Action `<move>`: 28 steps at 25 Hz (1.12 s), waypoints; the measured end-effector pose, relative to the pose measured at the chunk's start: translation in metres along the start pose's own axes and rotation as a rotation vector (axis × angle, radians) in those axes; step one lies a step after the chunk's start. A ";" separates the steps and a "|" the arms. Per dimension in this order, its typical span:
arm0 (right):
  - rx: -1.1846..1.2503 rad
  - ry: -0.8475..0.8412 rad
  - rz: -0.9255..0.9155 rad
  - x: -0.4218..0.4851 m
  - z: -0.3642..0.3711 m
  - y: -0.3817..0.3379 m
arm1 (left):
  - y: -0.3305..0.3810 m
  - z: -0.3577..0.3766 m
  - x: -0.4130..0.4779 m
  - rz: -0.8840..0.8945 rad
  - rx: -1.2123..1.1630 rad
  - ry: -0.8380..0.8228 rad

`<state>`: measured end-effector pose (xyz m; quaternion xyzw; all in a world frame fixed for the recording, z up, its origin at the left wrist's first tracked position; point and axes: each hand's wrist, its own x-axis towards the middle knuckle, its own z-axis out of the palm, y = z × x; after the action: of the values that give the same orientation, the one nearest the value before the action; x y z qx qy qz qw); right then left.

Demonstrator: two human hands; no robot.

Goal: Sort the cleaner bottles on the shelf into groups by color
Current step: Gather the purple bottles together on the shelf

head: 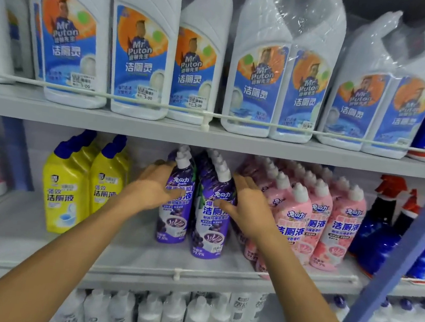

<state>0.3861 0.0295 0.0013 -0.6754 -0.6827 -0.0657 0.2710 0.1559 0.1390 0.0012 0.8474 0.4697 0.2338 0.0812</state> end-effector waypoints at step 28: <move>-0.012 0.148 -0.077 0.011 0.034 0.014 | -0.041 0.028 0.021 0.087 -0.558 0.131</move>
<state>0.3909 0.0564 -0.0262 -0.6435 -0.6858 -0.1303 0.3139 0.1478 0.1809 -0.0313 0.7947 0.3548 0.4114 0.2707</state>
